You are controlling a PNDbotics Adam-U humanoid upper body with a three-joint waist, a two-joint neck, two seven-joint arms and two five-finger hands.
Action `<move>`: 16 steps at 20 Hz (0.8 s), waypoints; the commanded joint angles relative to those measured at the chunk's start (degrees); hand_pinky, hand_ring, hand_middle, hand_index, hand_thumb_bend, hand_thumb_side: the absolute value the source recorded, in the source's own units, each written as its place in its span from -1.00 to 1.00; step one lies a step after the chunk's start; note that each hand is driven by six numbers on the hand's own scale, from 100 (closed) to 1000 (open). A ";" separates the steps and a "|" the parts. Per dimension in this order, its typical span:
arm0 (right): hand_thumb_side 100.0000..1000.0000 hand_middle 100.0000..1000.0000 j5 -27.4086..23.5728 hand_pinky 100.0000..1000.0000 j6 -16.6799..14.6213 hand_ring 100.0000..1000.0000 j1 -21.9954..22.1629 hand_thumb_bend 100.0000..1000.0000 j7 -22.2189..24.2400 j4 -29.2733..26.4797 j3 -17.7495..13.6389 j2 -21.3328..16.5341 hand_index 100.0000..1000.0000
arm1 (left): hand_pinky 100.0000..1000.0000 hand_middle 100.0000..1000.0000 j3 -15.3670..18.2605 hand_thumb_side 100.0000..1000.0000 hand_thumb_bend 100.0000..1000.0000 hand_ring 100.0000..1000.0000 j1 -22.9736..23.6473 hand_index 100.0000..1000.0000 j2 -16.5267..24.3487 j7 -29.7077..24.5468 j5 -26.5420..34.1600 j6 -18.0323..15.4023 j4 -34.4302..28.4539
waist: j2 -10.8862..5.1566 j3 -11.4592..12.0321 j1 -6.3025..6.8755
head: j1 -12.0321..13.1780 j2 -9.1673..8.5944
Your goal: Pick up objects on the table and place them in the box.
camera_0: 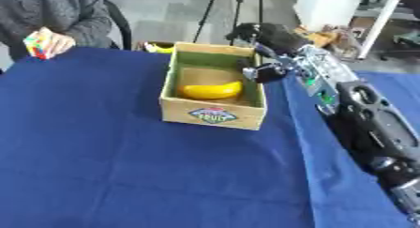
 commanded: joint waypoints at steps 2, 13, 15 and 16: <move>-0.85 0.50 -15.25 0.28 2.33 0.35 4.58 -1.00 0.78 -13.54 0.67 -4.58 0.78 | -0.06 0.00 1.55 1.00 -0.85 -0.15 0.05 0.19 1.49 1.01 -0.62 0.01 -0.89 | -1.26 -3.13 0.85 | 3.16 0.53; 0.25 0.18 -46.99 0.09 11.50 0.07 26.36 -1.00 -4.70 -28.20 -4.65 -0.03 0.65 | -0.07 0.00 3.99 1.00 -0.86 -0.14 1.03 0.19 2.28 3.19 -1.49 -0.50 -0.75 | -1.30 -11.62 2.18 | 9.38 1.53; 0.32 0.16 -50.81 0.08 12.70 0.06 28.89 -1.00 -5.50 -28.60 -5.59 1.20 0.64 | -0.07 0.00 4.06 1.00 -0.86 -0.14 1.00 0.19 2.22 3.21 -1.46 -0.58 -0.64 | -1.27 -12.47 2.43 | 9.78 1.96; 0.36 0.15 -52.20 0.08 13.17 0.06 30.05 -1.00 -5.81 -28.75 -6.05 1.89 0.64 | -0.07 0.00 4.07 1.00 -0.86 -0.14 1.01 0.19 2.17 3.17 -1.46 -0.62 -0.60 | -1.26 -12.72 2.51 | 9.87 2.14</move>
